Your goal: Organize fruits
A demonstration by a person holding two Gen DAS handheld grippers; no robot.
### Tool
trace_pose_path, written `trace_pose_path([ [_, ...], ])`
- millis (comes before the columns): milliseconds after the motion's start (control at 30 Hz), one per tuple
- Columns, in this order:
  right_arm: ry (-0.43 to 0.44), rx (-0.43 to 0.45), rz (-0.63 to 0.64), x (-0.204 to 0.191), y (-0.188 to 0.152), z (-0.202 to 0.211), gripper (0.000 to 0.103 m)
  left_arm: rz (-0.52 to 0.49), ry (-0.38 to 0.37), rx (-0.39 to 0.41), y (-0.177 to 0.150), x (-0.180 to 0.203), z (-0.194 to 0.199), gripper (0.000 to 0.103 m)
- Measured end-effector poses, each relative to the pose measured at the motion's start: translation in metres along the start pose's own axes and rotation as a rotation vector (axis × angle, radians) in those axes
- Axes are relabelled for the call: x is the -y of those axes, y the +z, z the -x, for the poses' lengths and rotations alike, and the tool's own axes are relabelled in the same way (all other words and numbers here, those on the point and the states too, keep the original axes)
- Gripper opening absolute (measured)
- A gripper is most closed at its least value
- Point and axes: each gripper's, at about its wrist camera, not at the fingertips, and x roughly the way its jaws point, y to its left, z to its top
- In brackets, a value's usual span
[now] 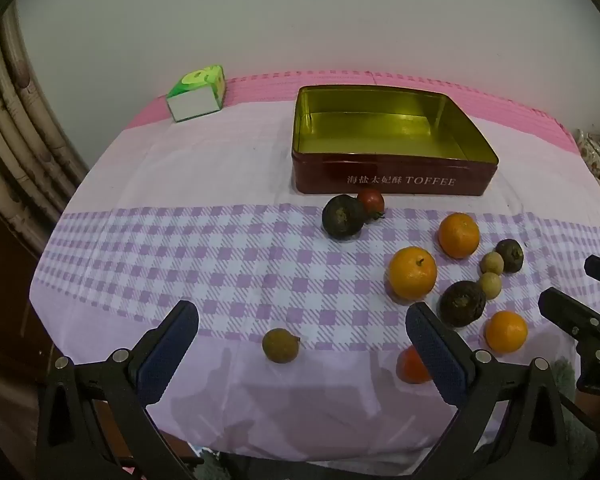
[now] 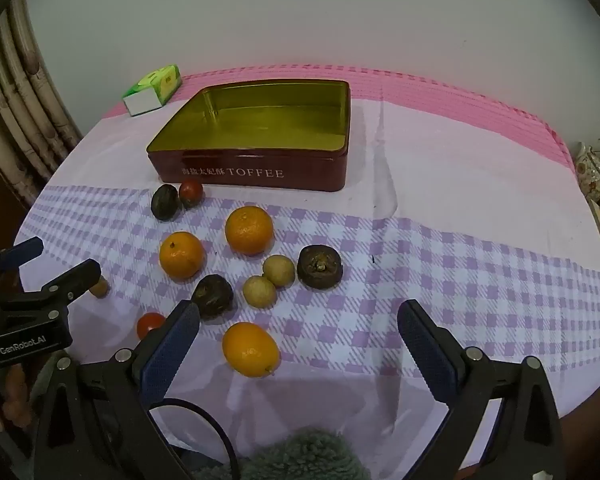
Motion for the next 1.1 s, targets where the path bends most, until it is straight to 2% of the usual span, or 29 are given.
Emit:
trace_pose_path([
  [400,0.010,-0.017,0.015,-0.0032,-0.0016,-0.0044,0.099,0.019,-0.019,-0.007,-0.0068,0.0009,-0.0008,0.103],
  [1100,0.007,-0.033,0.014,-0.0016,-0.0054,-0.0068,0.098,0.022,-0.006,-0.025,-0.0056,-0.0072,-0.0081,0.103],
])
